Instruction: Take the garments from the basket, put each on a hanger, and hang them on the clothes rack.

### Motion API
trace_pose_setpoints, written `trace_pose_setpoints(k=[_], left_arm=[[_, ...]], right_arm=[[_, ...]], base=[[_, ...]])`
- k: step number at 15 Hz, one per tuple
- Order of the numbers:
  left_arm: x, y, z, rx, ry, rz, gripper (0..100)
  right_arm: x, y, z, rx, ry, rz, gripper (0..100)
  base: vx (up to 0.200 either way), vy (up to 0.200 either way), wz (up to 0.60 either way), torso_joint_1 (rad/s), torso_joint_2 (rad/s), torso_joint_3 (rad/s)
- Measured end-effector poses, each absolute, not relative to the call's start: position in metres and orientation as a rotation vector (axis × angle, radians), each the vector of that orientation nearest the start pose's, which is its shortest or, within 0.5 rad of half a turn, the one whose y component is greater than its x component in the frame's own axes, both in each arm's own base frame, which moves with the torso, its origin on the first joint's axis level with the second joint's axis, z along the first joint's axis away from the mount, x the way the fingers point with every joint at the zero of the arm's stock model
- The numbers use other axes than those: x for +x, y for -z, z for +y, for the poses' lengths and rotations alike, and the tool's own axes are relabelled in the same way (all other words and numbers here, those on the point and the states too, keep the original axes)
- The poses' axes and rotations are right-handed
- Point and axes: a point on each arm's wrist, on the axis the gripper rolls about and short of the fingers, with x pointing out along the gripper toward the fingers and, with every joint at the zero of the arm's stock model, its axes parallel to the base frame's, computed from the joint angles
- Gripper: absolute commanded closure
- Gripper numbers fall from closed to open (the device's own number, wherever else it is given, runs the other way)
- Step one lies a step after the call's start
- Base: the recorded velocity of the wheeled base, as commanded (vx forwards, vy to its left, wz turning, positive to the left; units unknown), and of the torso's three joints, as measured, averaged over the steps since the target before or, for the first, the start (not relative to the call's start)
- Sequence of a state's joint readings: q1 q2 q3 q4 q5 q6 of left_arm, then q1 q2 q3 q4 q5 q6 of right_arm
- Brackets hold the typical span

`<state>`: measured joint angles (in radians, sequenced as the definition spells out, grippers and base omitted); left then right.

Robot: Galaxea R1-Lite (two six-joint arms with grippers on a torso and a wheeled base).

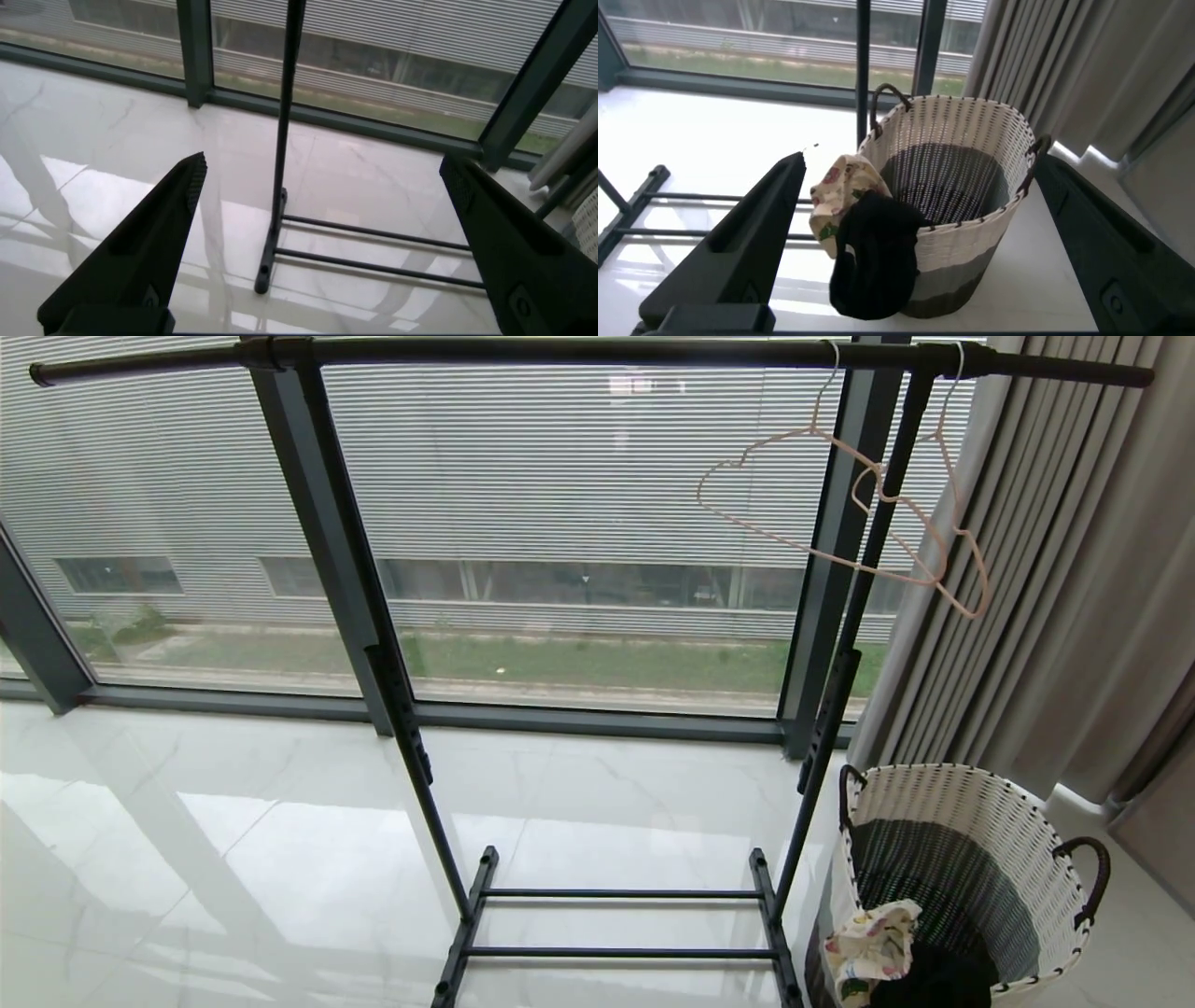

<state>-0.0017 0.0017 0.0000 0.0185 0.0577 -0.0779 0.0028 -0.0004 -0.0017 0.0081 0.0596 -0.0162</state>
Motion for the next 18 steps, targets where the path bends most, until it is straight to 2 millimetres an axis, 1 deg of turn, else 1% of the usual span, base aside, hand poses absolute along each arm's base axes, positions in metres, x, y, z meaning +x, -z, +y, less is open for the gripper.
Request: trace_pose_setpoints(k=[6, 9, 11, 12, 13, 14, 15, 16, 18], left_arm=[[-0.023, -0.074, 0.001, -0.078, -0.057, 0.018, 0], [-0.023, -0.074, 0.001, -0.078, -0.056, 0.018, 0], [-0.023, -0.074, 0.001, -0.078, -0.057, 0.018, 0], [-0.023, -0.074, 0.001, -0.079, -0.057, 0.018, 0], [-0.023, -0.074, 0.001, -0.079, -0.057, 0.018, 0], [-0.023, -0.074, 0.001, -0.079, -0.058, 0.018, 0], [-0.023, -0.074, 0.001, -0.079, -0.057, 0.018, 0], [-0.023, -0.074, 0.001, -0.079, -0.056, 0.018, 0], [-0.023, -0.074, 0.001, -0.081, -0.057, 0.018, 0]], right_arm=[[-0.023, -0.075, 0.001, -0.021, -0.062, 0.006, 0], [-0.023, -0.075, 0.001, -0.099, -0.062, 0.001, 0], [-0.023, -0.077, 0.002, -0.095, -0.086, -0.017, 0], [-0.024, -0.082, 0.002, -0.078, -0.113, -0.031, 0], [-0.027, -0.095, 0.003, -0.059, -0.136, -0.068, 0], [-0.029, -0.113, 0.003, -0.055, -0.155, -0.096, 0], [-0.028, -0.129, 0.002, -0.074, -0.17, -0.092, 0], [-0.022, -0.14, 0.003, -0.103, -0.182, -0.057, 0], [0.005, -0.158, 0.004, -0.181, -0.211, 0.086, 0]], base=[[0.0, 0.0, 0.0, -0.12, 0.41, 0.29], [0.0, 0.0, 0.0, -0.021, 0.08, 0.054], [0.0, 0.0, 0.0, 0.0, 0.0, 0.0], [0.0, 0.0, 0.0, 0.0, 0.0, 0.0], [0.0, 0.0, 0.0, 0.0, 0.0, 0.0], [0.0, 0.0, 0.0, 0.0, 0.0, 0.0], [0.0, 0.0, 0.0, 0.0, 0.0, 0.0], [0.0, 0.0, 0.0, 0.0, 0.0, 0.0], [0.0, 0.0, 0.0, 0.0, 0.0, 0.0]])
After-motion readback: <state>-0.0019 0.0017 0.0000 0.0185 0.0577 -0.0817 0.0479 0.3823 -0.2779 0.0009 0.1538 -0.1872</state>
